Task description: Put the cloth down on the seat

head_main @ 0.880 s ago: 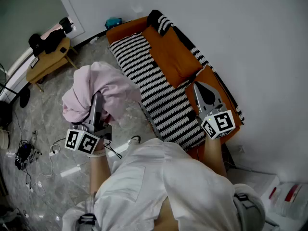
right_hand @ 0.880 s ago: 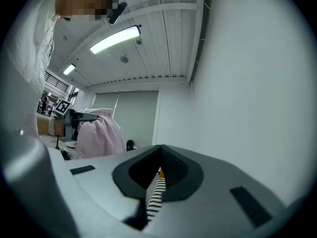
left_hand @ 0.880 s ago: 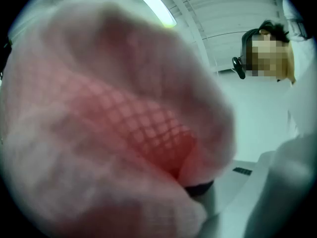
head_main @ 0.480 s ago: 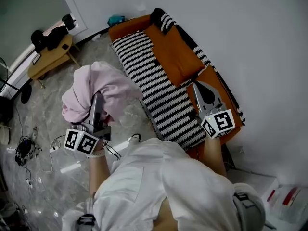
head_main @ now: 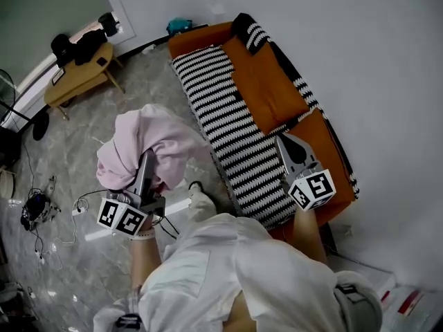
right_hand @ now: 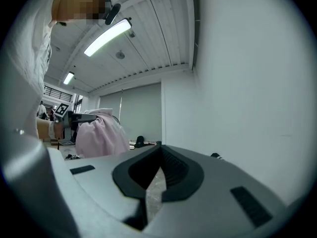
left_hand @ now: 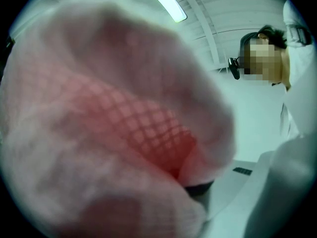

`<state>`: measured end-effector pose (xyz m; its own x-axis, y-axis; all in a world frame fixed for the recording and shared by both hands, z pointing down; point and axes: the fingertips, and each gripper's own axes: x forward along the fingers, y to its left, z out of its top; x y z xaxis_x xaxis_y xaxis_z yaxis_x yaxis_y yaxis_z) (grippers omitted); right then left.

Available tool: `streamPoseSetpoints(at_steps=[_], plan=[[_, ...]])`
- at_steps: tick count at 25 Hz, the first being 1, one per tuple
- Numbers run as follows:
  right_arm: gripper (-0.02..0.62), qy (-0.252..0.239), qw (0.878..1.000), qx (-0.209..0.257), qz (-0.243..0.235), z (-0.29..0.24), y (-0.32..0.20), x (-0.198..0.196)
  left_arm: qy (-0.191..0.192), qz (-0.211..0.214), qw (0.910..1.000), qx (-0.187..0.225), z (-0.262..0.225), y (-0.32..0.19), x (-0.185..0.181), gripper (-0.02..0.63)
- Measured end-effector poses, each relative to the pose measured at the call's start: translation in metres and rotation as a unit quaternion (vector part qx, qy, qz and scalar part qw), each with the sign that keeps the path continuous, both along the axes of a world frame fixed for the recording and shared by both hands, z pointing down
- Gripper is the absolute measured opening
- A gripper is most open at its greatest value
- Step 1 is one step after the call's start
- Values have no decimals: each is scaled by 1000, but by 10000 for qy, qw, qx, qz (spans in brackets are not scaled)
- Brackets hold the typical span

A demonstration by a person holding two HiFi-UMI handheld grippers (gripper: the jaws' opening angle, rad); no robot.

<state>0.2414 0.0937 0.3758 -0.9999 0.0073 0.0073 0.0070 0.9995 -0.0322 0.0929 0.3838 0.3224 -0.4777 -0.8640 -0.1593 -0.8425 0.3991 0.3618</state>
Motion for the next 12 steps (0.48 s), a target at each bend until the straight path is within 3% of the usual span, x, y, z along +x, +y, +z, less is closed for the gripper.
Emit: streamPoseSetpoints(at_steps=[5,12], plan=[[11,87,9999,-52,40,10,-8,-71,155,86,9998,-41,21,-10,-61,132],[11,-18,9999,102,37,-14,4,-191,0,446,9985,-324,21,-14,-158,132]])
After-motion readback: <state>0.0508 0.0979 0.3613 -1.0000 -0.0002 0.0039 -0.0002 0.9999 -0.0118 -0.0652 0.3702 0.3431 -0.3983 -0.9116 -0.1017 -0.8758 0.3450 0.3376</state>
